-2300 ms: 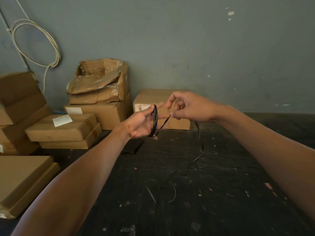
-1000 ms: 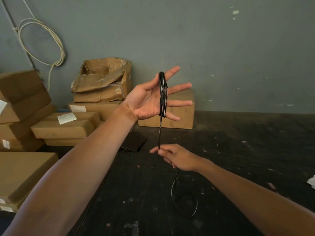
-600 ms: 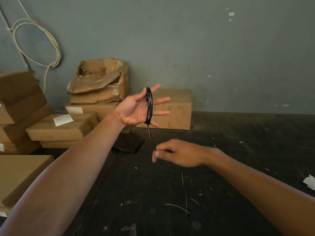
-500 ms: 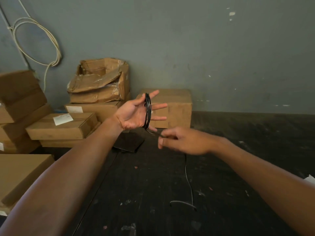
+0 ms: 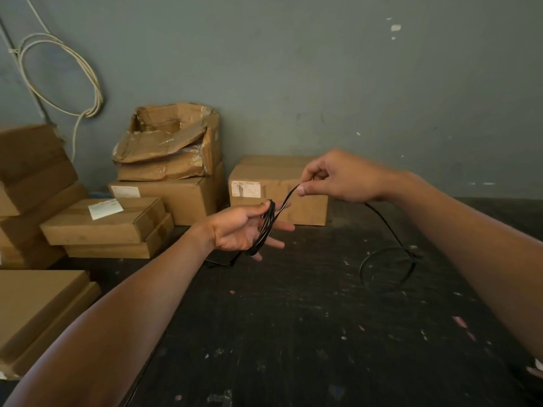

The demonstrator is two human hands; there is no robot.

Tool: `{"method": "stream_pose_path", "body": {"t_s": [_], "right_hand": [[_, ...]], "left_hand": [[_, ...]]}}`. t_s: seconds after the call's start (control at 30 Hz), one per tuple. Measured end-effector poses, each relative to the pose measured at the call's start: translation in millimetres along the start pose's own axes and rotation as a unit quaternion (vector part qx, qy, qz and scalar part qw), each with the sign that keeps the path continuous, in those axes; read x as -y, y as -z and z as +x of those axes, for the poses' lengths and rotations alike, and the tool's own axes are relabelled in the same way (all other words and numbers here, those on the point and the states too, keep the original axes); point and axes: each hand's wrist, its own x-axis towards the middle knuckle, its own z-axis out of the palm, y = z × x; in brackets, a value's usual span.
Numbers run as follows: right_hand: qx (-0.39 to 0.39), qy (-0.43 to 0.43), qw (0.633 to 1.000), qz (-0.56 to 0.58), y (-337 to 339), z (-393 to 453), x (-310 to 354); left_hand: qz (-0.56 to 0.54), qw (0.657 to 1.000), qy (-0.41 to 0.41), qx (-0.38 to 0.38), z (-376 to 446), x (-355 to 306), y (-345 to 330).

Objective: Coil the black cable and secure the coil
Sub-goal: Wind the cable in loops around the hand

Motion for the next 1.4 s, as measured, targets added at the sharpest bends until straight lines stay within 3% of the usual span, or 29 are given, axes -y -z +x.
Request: {"method": "stream_pose_path", "body": {"t_s": [0.23, 0.43, 0.6, 0.73, 0.83, 1.23, 1.4], "right_hand": [[-0.1, -0.01, 0.994, -0.032, -4.2, 9.6, -26.6], [-0.108, -0.024, 0.994, -0.005, -24.7, 13.2, -55.6], [-0.088, -0.03, 0.986, 0.142, -49.7, 6.4, -69.6], [-0.066, -0.077, 0.951, 0.292, -85.6, -1.2, -75.3], [-0.042, -0.066, 0.92, 0.385, -118.0, -9.6, -70.3], [0.072, -0.066, 0.89, 0.445, -156.6, -16.2, -37.7], [0.14, -0.055, 0.919, 0.365, -148.8, -23.3, -24.6]], "left_hand": [[0.037, 0.997, 0.017, 0.068, -4.6, 0.1, -14.6], [0.042, 0.988, 0.012, 0.149, -7.5, -9.7, -30.2], [-0.014, 0.968, -0.017, 0.251, -6.6, -15.7, -46.1], [-0.066, 0.947, -0.073, 0.305, -5.0, -23.0, -55.7], [-0.092, 0.935, -0.108, 0.325, -3.9, -31.2, -61.1], [-0.179, 0.939, -0.191, 0.221, 7.7, -44.8, -54.5], [-0.208, 0.949, -0.214, 0.103, 15.2, -43.8, -41.8]]}}
